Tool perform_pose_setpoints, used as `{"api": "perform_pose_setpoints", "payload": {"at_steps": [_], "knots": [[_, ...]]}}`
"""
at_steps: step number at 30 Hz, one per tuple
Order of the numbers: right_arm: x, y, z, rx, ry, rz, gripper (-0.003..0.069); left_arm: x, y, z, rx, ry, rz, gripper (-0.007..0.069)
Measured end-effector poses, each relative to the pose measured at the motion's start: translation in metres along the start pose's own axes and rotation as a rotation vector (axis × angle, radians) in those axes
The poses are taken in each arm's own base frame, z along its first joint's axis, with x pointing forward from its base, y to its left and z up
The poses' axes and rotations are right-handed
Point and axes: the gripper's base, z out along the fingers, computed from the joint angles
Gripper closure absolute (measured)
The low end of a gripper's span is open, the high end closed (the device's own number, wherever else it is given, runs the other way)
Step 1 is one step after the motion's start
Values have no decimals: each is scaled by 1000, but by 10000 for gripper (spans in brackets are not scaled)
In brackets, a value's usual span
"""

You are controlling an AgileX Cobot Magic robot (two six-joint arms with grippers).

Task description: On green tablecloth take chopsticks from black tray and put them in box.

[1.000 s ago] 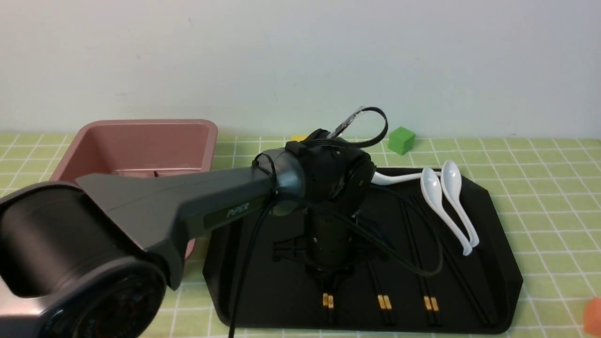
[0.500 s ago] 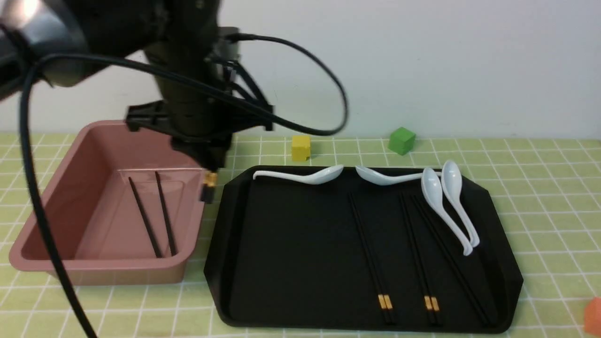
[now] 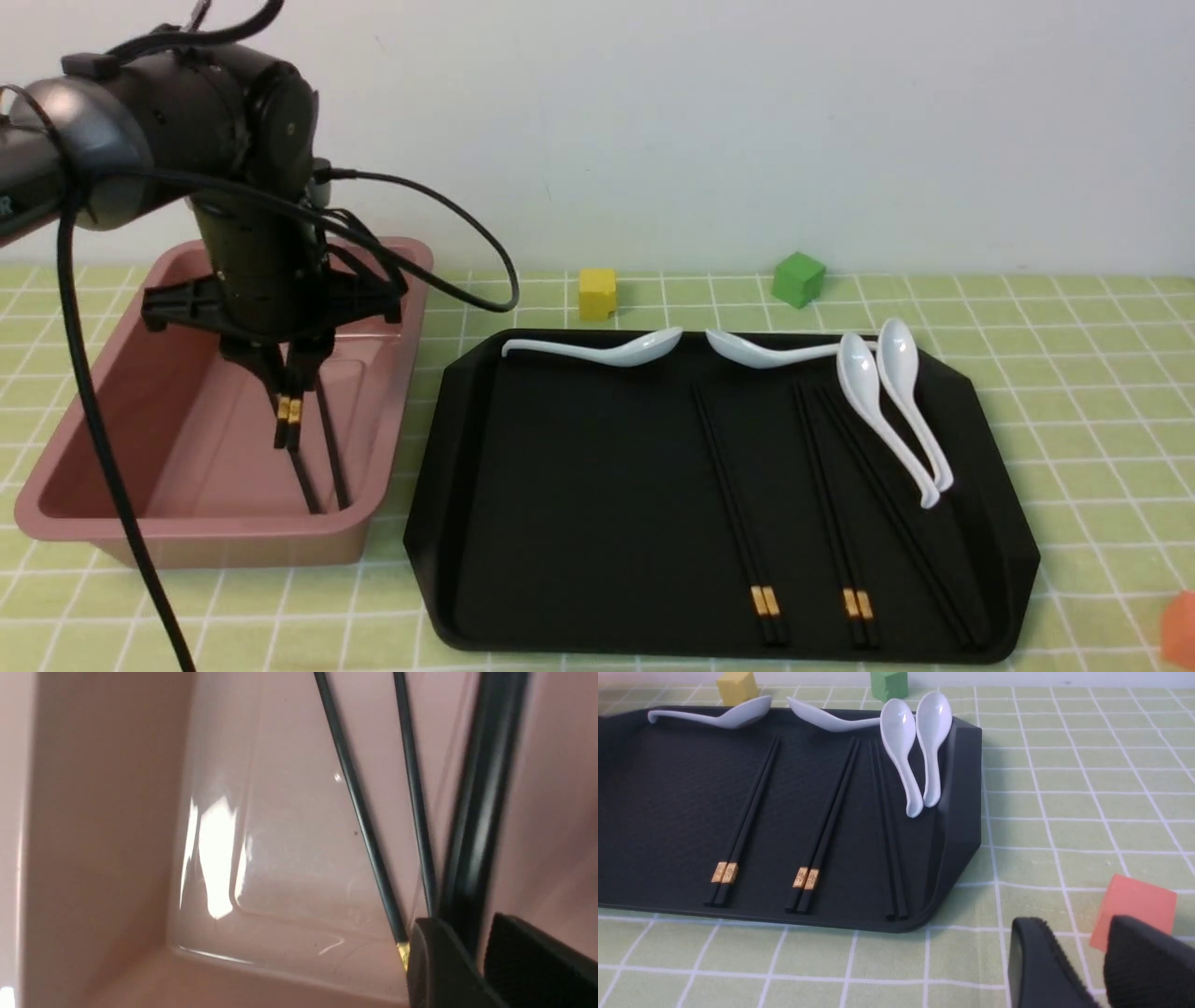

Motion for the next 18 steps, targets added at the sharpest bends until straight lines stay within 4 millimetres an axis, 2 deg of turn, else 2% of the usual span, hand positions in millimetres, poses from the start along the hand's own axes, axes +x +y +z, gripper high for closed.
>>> {"api": "perform_pose_setpoints", "payload": {"at_steps": [5,7,9,12,15,16,18], "knots": [[0,0,0,0,0,0,419,3,-3,-10,8,-8,35,407],[0,0,0,0,0,0,419,4,-1,-17,8,-17,41,406],[0,0,0,0,0,0,419,6,3,-33,12,-31,58,421],[0,0,0,0,0,0,419,14,15,-68,20,-62,75,494],[0,0,0,0,0,0,419,23,29,-111,57,-142,64,600],[0,0,0,0,0,0,419,30,35,-131,84,-183,54,637],[0,0,0,0,0,0,419,46,48,-163,138,-244,33,637]]}}
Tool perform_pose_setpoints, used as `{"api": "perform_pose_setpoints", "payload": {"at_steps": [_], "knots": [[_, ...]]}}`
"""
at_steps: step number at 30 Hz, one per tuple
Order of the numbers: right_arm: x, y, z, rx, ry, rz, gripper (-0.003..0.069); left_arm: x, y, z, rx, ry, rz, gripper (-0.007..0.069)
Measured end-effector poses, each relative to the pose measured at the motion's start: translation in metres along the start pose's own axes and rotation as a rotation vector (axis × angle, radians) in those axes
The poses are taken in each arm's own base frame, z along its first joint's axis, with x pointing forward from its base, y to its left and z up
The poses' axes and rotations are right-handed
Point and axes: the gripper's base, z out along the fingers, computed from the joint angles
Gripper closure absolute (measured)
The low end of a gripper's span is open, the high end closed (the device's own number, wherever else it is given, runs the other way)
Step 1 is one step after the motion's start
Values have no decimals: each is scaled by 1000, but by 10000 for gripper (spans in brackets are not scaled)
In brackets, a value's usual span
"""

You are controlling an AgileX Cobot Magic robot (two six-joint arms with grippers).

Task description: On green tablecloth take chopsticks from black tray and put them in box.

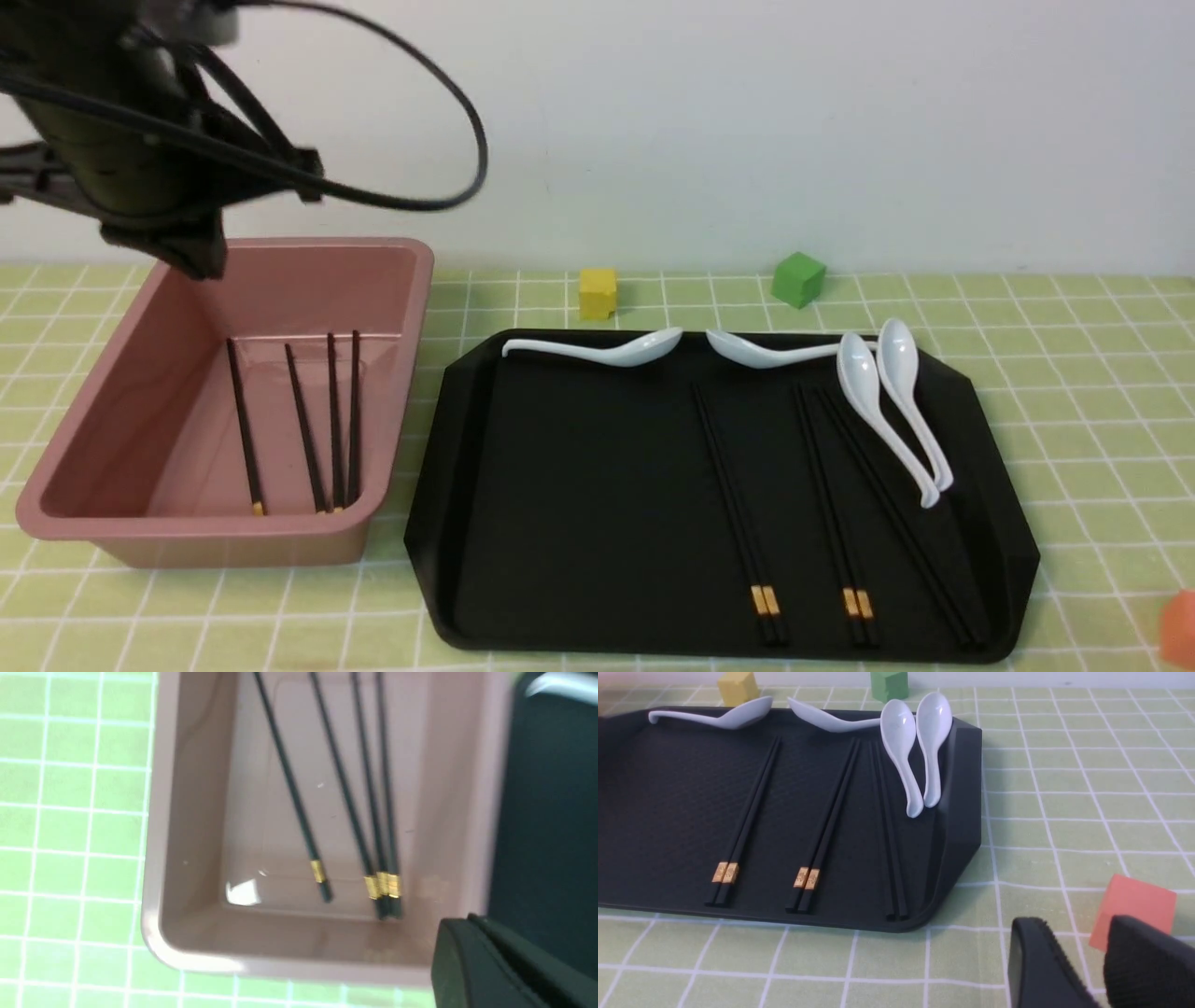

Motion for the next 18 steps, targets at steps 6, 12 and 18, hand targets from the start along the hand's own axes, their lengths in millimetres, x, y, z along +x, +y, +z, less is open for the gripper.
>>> {"api": "perform_pose_setpoints", "payload": {"at_steps": [6,12,18], "knots": [[0,0,0,0,0,0,419,60,26,-77,143,-88,-53,637],[0,0,0,0,0,0,419,166,59,-99,311,-245,-99,637],[0,0,0,0,0,0,419,249,74,-73,522,-431,-163,637]]}}
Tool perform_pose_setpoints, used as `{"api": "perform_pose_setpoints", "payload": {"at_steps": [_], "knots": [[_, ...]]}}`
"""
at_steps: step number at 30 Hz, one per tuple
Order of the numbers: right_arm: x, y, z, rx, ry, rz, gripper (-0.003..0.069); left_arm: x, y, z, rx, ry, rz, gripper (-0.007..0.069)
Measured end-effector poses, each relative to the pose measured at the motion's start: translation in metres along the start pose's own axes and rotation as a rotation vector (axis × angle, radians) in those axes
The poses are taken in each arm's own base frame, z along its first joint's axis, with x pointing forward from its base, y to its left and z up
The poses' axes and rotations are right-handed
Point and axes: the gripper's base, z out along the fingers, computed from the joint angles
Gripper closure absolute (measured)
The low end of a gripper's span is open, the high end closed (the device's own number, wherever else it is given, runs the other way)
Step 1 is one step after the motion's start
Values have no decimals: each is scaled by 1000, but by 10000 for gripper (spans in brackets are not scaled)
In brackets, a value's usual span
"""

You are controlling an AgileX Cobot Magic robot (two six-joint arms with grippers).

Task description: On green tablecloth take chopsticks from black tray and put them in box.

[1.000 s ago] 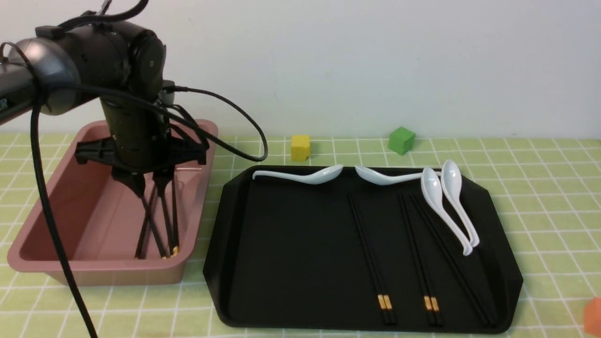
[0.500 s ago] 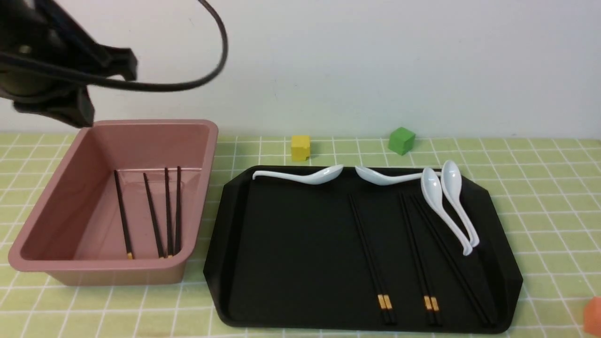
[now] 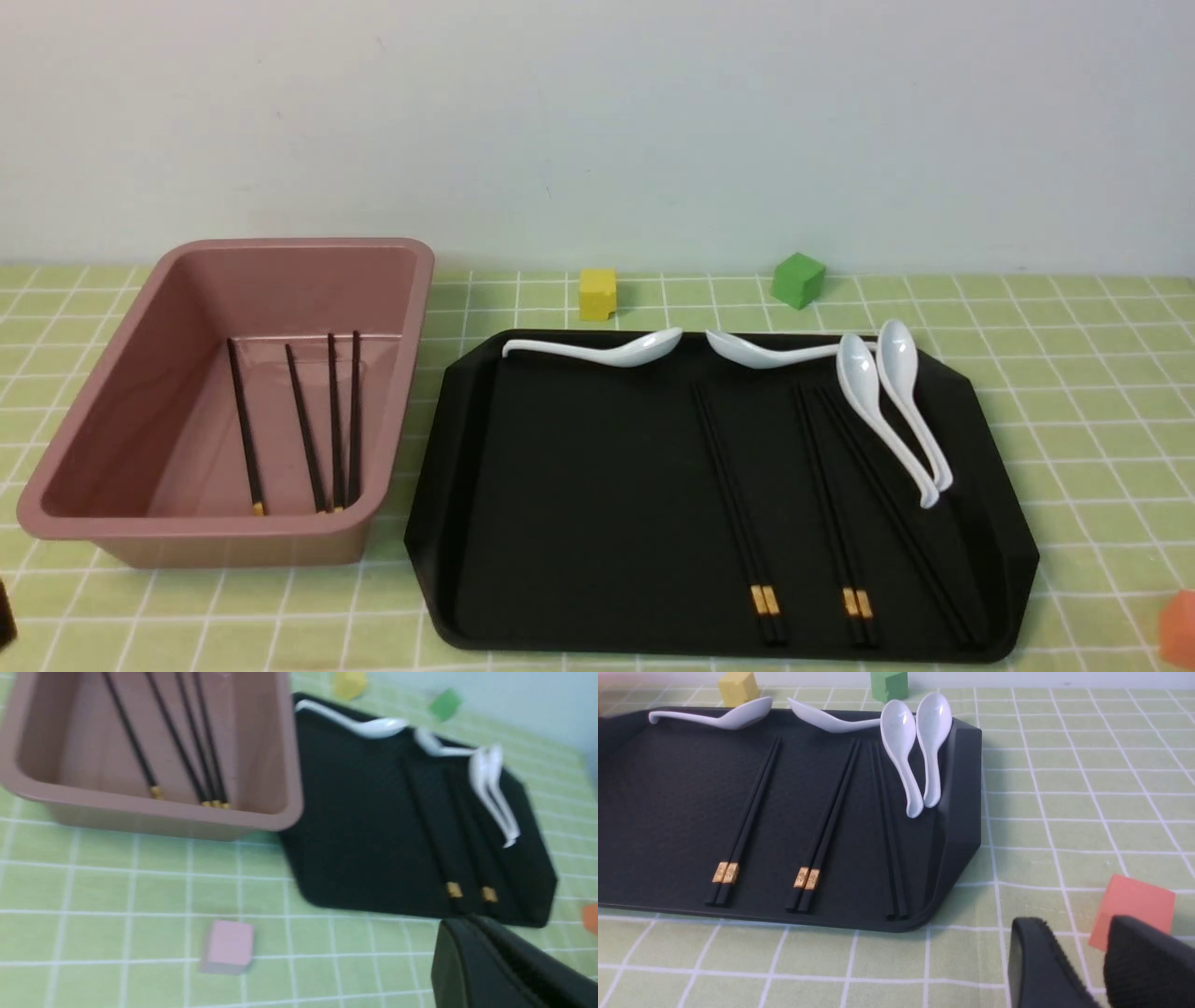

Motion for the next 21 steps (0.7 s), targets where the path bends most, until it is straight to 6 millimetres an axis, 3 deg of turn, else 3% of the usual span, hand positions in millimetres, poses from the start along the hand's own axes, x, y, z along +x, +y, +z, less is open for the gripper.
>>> {"api": "perform_pose_setpoints", "payload": {"at_steps": [2,5,14,21], "knots": [[0,0,0,0,0,0,419,16,9,2,25,-28,-16,637],[0,0,0,0,0,0,419,25,13,6,50,-45,-39,637],[0,0,0,0,0,0,419,22,11,8,88,-102,-61,637],[0,0,0,0,0,0,419,20,18,9,13,-134,30,637]]}}
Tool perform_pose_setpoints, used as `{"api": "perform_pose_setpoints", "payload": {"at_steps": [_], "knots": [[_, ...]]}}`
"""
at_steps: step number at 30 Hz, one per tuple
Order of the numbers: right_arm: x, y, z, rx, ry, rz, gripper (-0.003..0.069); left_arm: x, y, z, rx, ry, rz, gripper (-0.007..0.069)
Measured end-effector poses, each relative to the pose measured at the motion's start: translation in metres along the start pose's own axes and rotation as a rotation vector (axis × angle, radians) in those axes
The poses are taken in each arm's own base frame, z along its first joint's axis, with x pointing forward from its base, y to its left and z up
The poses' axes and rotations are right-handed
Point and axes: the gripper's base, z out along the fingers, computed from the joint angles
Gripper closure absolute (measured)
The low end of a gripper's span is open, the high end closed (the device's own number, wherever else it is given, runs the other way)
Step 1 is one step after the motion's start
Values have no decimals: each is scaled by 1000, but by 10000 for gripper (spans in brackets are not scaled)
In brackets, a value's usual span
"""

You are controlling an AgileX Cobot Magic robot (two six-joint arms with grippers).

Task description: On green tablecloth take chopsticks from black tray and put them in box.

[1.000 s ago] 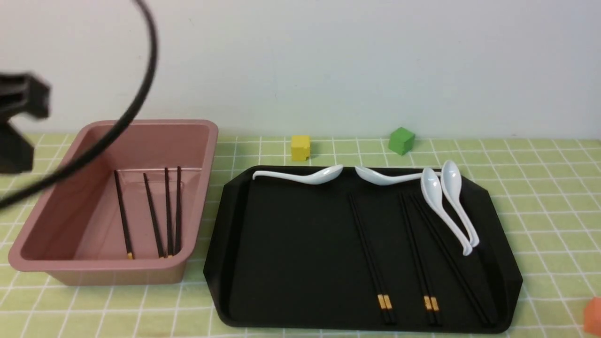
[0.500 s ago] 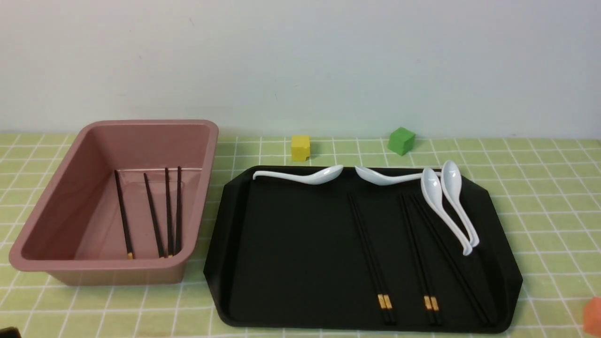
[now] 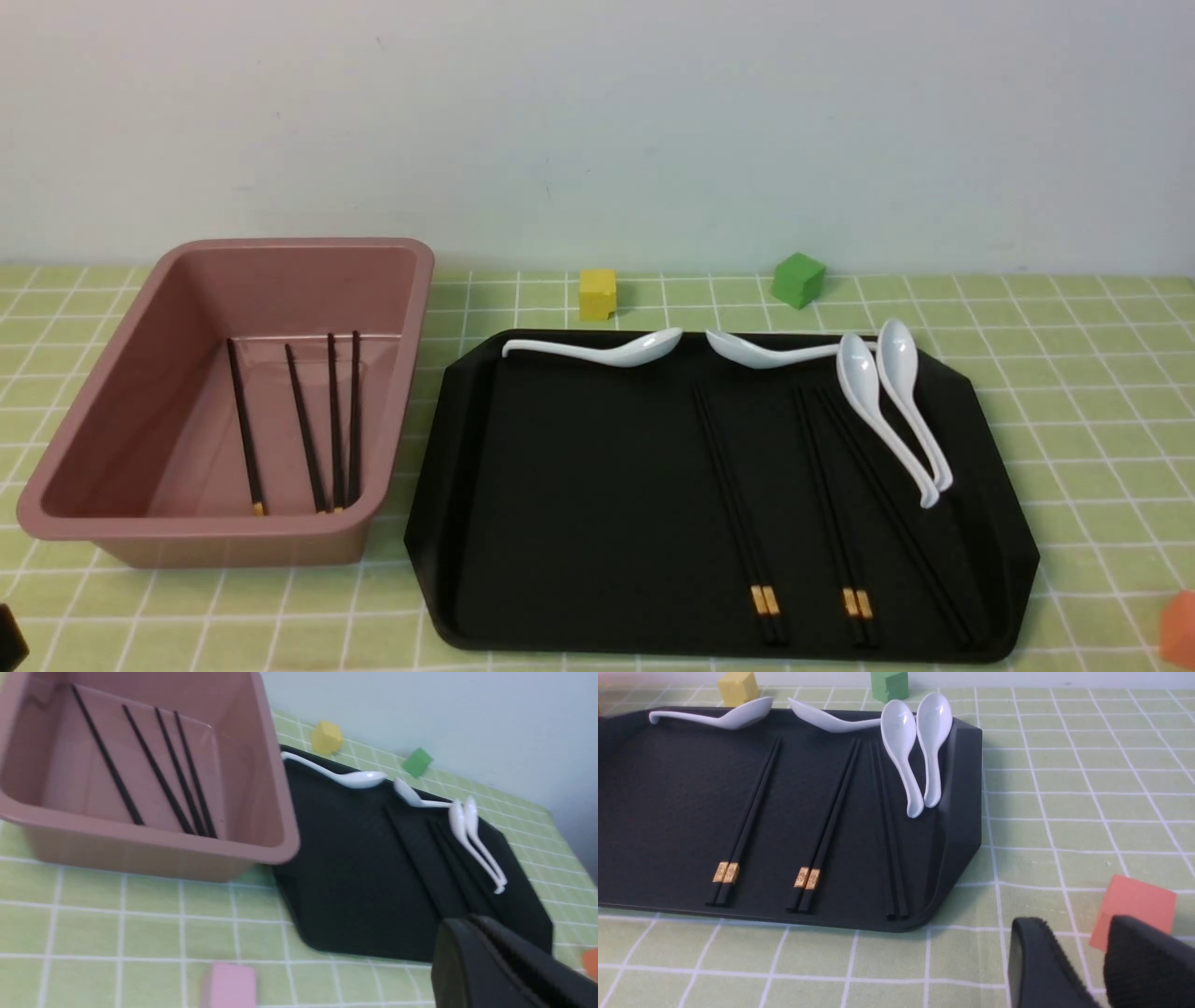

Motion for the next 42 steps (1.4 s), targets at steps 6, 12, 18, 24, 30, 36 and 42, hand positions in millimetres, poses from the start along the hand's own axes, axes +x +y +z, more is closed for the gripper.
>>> {"api": "perform_pose_setpoints", "payload": {"at_steps": [6,12,18,24,30,36,42], "knots": [[0,0,0,0,0,0,419,18,16,22,-17,-57,32,637],[0,0,0,0,0,0,419,46,35,43,-15,-103,84,637],[0,0,0,0,0,0,419,69,52,42,-67,-159,120,637],[0,0,0,0,0,0,419,87,69,43,-178,-202,100,636],[0,0,0,0,0,0,419,95,76,43,-242,-120,138,631],[0,0,0,0,0,0,419,95,76,43,-247,-113,142,626],[0,0,0,0,0,0,419,95,76,43,-247,-112,142,620]]}}
